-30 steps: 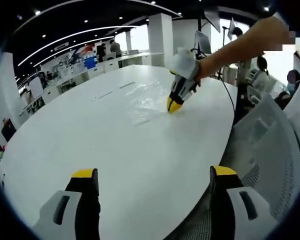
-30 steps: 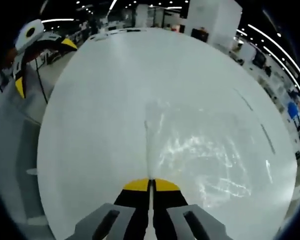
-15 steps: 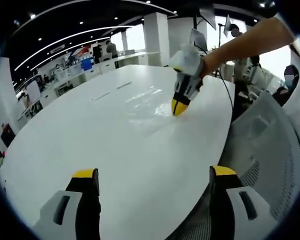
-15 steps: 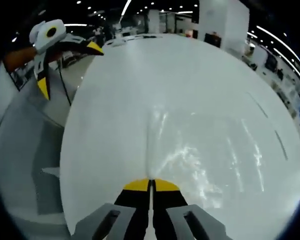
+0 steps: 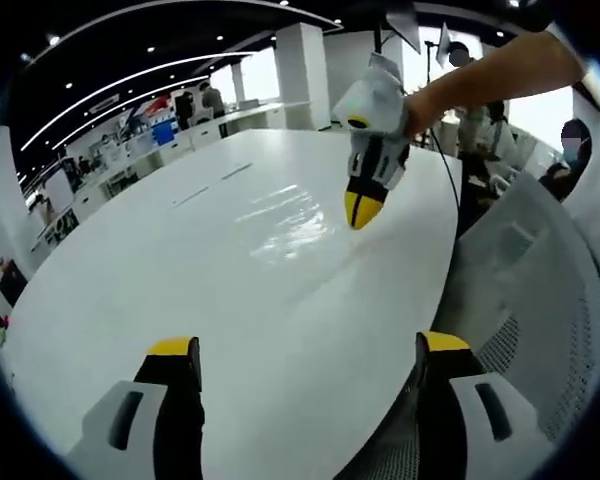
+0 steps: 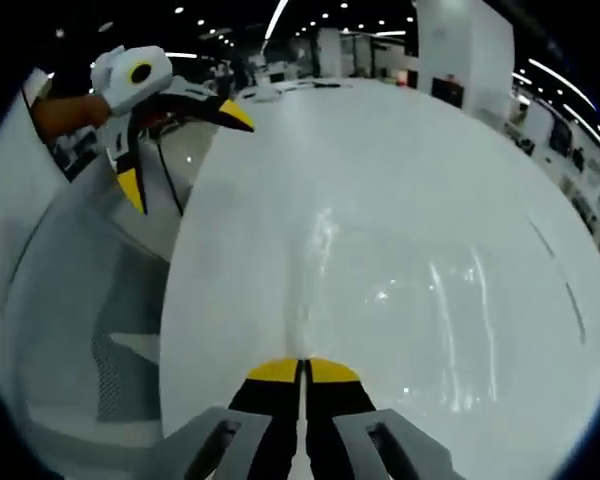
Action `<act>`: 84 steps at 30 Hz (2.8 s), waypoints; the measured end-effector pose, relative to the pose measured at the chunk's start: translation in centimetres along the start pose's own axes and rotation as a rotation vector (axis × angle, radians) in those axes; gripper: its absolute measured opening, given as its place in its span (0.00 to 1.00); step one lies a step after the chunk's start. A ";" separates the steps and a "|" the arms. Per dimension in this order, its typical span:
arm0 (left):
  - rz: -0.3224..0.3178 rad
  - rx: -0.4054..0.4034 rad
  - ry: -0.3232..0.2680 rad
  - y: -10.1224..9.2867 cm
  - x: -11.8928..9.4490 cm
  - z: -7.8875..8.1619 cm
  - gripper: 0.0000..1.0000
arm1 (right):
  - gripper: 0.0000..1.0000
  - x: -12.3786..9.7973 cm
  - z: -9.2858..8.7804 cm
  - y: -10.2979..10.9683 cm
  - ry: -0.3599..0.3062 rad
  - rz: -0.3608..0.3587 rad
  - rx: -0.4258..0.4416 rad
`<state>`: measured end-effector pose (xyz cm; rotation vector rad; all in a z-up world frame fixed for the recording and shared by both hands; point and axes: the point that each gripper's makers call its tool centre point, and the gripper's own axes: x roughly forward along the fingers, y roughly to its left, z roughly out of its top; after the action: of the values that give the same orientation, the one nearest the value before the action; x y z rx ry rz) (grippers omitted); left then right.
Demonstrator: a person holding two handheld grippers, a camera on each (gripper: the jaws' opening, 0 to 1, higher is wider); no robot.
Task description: Open the resealable bag by pulling the two sides of the seal apart until the entire bag opening is separated and visibly accessible.
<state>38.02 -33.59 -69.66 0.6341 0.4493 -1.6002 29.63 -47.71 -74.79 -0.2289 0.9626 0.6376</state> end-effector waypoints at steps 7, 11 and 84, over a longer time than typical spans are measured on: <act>-0.011 0.061 0.012 -0.5 0.7 0.4 0.81 | 0.00 -0.9 0.6 1.6 -0.009 0.028 -0.059; -0.026 0.101 0.017 -0.8 1.2 0.7 0.76 | 0.00 -1.2 1.1 2.1 -0.023 0.034 -0.070; -0.150 0.567 0.109 -2.3 4.9 2.5 0.00 | 0.07 -1.3 6.5 4.1 -0.212 0.008 0.079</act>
<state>35.10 -38.63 -71.02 1.1398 0.1141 -1.8552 31.11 -42.05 -69.64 -0.0853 0.7833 0.6162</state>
